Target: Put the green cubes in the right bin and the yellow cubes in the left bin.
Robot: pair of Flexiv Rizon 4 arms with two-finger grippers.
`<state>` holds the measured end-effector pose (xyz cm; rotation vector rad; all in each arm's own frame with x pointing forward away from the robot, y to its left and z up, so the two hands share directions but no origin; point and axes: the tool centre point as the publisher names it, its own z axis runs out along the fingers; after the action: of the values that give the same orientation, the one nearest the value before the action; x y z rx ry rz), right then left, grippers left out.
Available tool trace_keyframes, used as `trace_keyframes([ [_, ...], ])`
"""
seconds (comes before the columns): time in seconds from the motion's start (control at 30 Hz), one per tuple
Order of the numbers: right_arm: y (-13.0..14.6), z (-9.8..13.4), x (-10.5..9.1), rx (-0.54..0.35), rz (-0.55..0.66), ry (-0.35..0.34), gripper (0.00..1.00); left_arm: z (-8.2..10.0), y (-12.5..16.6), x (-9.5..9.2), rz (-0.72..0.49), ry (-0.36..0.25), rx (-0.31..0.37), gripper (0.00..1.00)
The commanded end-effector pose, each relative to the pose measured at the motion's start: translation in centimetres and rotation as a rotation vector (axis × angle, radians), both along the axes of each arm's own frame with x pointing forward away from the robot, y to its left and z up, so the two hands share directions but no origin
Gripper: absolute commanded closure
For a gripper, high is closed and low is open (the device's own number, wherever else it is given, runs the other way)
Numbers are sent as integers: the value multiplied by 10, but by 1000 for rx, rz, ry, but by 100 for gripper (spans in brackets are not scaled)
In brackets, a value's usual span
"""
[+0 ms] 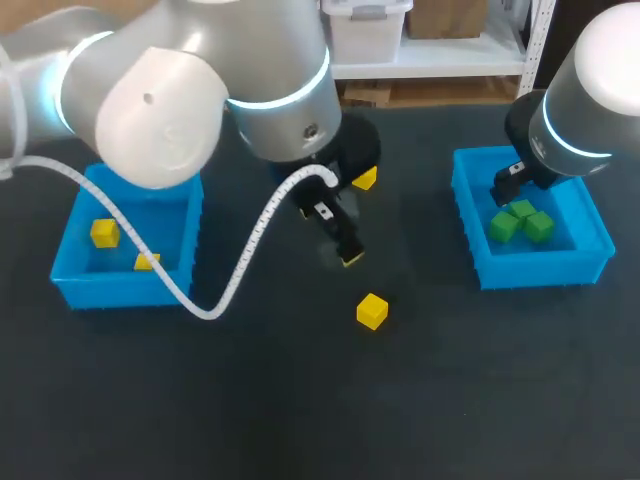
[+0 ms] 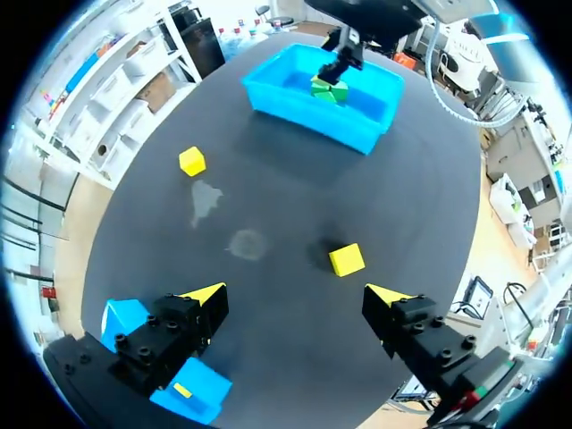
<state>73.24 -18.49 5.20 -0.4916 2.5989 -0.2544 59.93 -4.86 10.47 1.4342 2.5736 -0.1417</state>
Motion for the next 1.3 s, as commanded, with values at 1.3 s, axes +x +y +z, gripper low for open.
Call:
trace_keyframes([
  [1.3,0,0,-1,0,-1,-4,0,-99,-63,-28,-87,99,197,0],
])
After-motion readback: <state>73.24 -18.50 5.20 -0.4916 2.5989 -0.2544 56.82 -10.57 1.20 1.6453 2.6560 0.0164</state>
